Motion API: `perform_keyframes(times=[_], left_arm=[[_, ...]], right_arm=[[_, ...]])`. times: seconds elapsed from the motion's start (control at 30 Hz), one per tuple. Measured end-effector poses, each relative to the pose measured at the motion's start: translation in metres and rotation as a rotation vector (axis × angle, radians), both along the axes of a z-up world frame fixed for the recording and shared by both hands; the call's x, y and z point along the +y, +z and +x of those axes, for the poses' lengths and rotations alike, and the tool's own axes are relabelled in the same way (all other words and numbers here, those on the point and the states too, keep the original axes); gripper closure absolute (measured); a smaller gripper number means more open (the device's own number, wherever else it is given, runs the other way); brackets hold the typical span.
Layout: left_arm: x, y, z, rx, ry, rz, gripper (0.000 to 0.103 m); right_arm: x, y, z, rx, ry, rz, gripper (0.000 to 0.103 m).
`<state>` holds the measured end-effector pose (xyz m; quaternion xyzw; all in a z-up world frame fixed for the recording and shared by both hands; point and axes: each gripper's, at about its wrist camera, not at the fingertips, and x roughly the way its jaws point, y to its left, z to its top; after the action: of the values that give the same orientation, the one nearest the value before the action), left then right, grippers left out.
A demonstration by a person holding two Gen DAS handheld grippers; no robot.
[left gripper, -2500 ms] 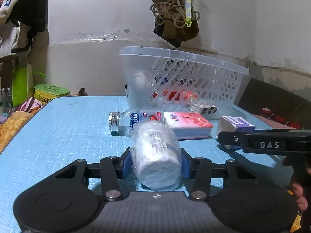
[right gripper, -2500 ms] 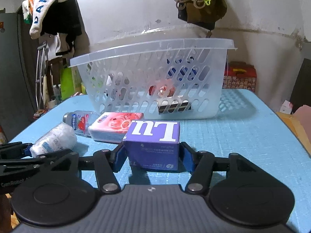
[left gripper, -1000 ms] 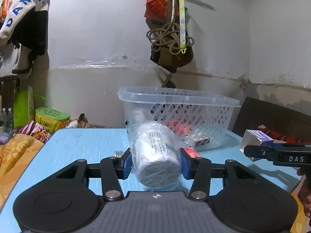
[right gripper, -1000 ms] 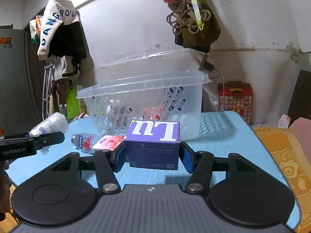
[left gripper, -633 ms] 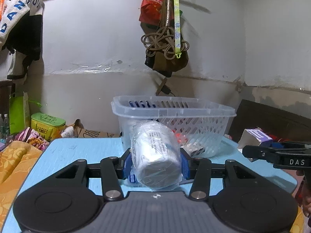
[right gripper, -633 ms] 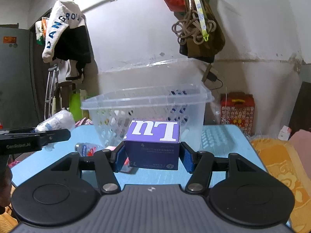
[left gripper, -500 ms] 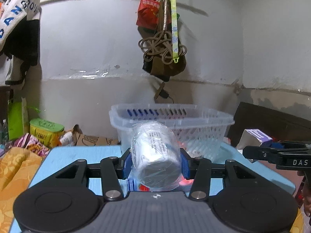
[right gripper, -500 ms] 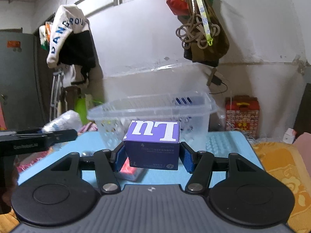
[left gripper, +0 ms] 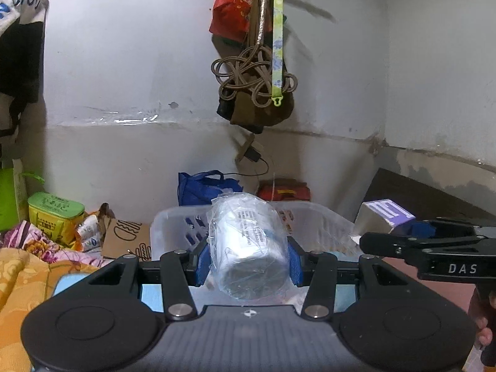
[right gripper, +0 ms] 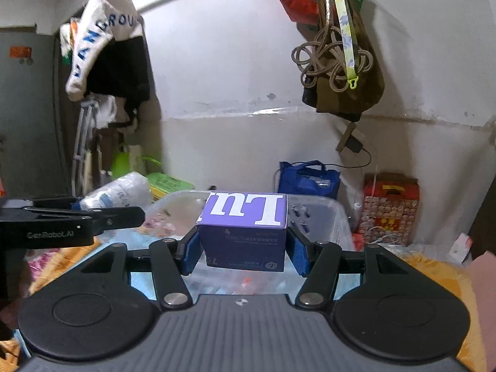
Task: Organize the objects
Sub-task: 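Carry the white roll into the basket with the left tool while the right tool drops the Lu box in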
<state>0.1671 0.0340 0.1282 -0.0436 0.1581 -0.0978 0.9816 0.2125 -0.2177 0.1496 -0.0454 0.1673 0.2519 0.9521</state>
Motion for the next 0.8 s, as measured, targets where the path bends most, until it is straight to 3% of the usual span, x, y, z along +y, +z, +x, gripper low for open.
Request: perform_keyframes(times=[0.27,0.33,0.37,0.4,0.43,0.47,0.6,0.67,0.8], left_arm=[[-0.003,-0.003,0.066,0.141,-0.01,-0.003,0.051],[-0.003,-0.008,0.076,0.15,-0.008,-0.004,0.049],[-0.003,-0.011,0.08,0.154,-0.009,0.0,0.039],[-0.003,-0.012,0.084,0.157,-0.006,-0.006,0.028],[-0.001,-0.014,0.085,0.155,0.004,-0.014,0.009],[0.001,-0.014,0.083,0.14,0.019,-0.019,0.004],[0.015,-0.01,0.043,0.052,0.039,-0.021,0.004],[0.024,-0.017,0.012,0.027,0.062,-0.009,0.0],[0.043,-0.062,-0.025,0.076,0.068,-0.023,0.0]], right_arm=[[0.016,-0.012,0.049,0.071,-0.025,-0.094,0.042],[0.018,-0.015,0.058,0.076,-0.029,-0.108,0.037],[0.017,-0.015,0.06,0.076,-0.026,-0.109,0.032],[0.017,-0.015,0.062,0.078,-0.042,-0.116,0.016],[0.016,-0.014,0.06,0.065,-0.077,-0.12,0.006],[0.013,-0.013,0.055,0.041,-0.101,-0.109,0.004],[-0.016,-0.01,0.01,-0.015,-0.098,0.042,0.0],[-0.024,-0.021,-0.015,0.011,-0.082,0.085,0.0],[-0.017,-0.074,-0.046,0.127,-0.028,0.12,0.0]])
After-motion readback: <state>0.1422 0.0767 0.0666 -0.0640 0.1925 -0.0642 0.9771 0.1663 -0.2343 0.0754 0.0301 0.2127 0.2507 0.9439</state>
